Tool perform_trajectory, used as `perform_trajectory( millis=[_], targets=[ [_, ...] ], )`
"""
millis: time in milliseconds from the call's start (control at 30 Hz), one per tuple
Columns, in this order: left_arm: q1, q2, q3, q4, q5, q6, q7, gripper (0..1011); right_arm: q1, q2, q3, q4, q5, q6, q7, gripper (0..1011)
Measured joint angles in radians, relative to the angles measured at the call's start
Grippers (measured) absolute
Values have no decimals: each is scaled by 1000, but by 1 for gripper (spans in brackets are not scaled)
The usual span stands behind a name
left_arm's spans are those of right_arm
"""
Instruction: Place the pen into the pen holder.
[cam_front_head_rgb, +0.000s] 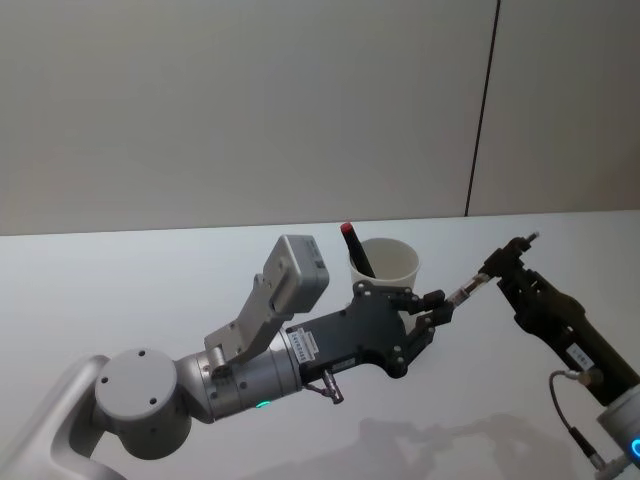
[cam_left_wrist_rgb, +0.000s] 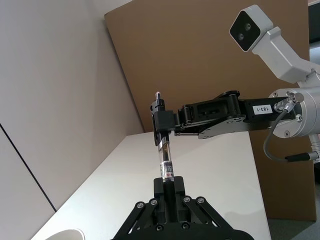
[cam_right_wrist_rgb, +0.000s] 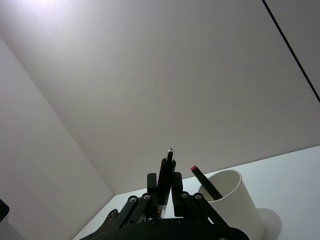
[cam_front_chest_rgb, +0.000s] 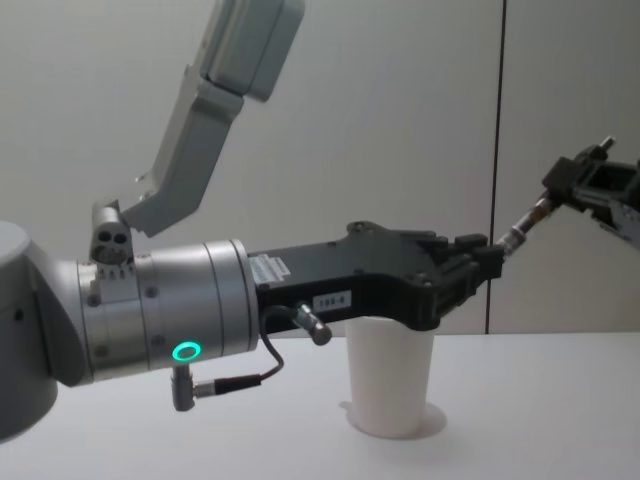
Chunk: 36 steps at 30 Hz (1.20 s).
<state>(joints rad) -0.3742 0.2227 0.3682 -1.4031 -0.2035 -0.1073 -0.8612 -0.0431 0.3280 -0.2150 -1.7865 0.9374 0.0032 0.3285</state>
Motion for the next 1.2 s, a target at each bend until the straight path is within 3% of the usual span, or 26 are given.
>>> perform_trajectory(
  millis=[233, 333, 633, 667, 733, 867, 1200],
  targets=[
    [0, 0, 0, 0, 0, 0, 0, 125, 1, 0, -2, 1, -7, -6, -2, 154],
    [0, 0, 0, 0, -1, -1, -1, 182, 2, 0, -3, 2, -10, -8, -6, 153],
    [0, 0, 0, 0, -1, -1, -1, 448, 2, 1, -6, 0, -15, -13, -7, 153],
    [0, 0, 0, 0, -1, -1, -1, 516, 2, 1, -6, 0, -16, -13, -7, 153],
    [0, 0, 0, 0, -1, -1, -1, 534, 1, 2, -6, -1, -17, -14, -8, 153],
    [0, 0, 0, 0, -1, 0, -1, 697, 0, 4, -7, -4, -21, -16, -10, 153],
    [0, 0, 0, 0, 0, 0, -1, 981, 1, 14, -7, -11, -65, -24, -19, 153]
  ],
)
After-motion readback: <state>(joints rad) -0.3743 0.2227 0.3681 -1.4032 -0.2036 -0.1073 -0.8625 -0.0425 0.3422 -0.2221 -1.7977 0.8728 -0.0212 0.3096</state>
